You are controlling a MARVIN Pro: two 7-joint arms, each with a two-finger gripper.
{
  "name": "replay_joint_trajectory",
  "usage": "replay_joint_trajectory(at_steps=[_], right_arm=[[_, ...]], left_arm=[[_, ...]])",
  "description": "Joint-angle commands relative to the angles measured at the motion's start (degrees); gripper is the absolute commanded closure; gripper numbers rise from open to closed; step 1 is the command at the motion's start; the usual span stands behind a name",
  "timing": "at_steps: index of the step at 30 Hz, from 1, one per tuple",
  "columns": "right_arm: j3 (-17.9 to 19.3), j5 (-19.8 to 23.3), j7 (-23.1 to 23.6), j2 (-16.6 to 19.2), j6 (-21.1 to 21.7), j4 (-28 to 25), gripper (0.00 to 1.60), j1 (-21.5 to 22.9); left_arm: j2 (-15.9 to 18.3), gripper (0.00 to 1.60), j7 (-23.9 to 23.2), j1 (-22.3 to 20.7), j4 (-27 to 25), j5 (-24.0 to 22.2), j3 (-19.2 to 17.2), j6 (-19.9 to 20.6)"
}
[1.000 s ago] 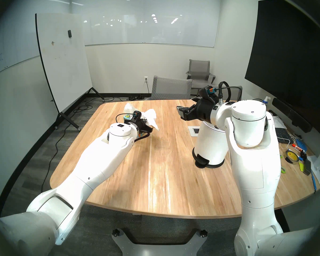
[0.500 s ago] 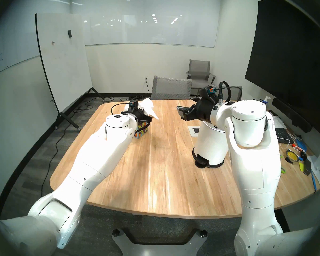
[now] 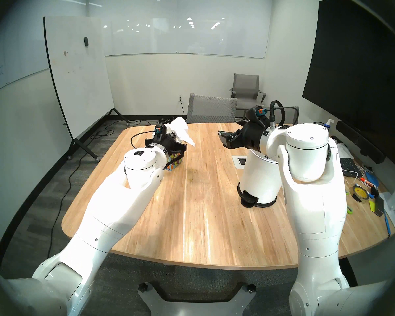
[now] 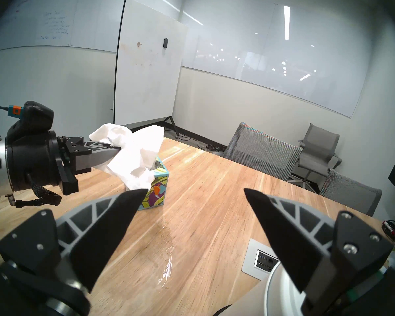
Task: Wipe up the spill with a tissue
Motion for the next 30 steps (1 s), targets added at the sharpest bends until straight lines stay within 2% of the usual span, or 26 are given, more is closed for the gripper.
replay_joint_trajectory(at_steps=[1, 22, 24, 27, 28, 29, 30], right_arm=[[-0.02, 0.02, 0.05, -0.02, -0.07, -1.01, 0.00, 0.65], [-0.02, 0.02, 0.05, -0.02, -0.06, -1.01, 0.00, 0.65], [-0.32, -0.52, 0.28, 0.96, 0.20, -2.93, 0.00, 1.34], [0.99, 0.40, 1.44, 1.55, 0.50, -5.02, 0.00, 1.53], [7.45, 1.93, 2.08, 4.91, -5.01, -3.27, 0.00, -5.44], [7.58, 0.19, 0.71, 6.45, -2.13, 1.43, 0.00, -5.74], [7.94, -0.63, 0.43, 6.76, -1.52, 2.98, 0.00, -5.85]], left_arm=[[-0.49, 1.60, 1.69, 1.31, -4.33, -0.18, -0.33, 0.58], [-0.19, 1.60, 2.58, 1.22, -4.58, -0.79, 0.05, 0.76], [-0.19, 1.60, 2.64, 1.20, -4.56, -0.82, 0.07, 0.75], [-0.22, 1.60, 2.68, 1.19, -4.51, -0.83, 0.08, 0.75], [-0.30, 1.60, 2.75, 1.16, -4.38, -0.85, 0.07, 0.76], [-0.39, 1.60, 2.82, 1.16, -4.14, -0.89, 0.05, 0.78], [-0.40, 1.60, 2.84, 1.18, -4.03, -0.91, 0.04, 0.80]])
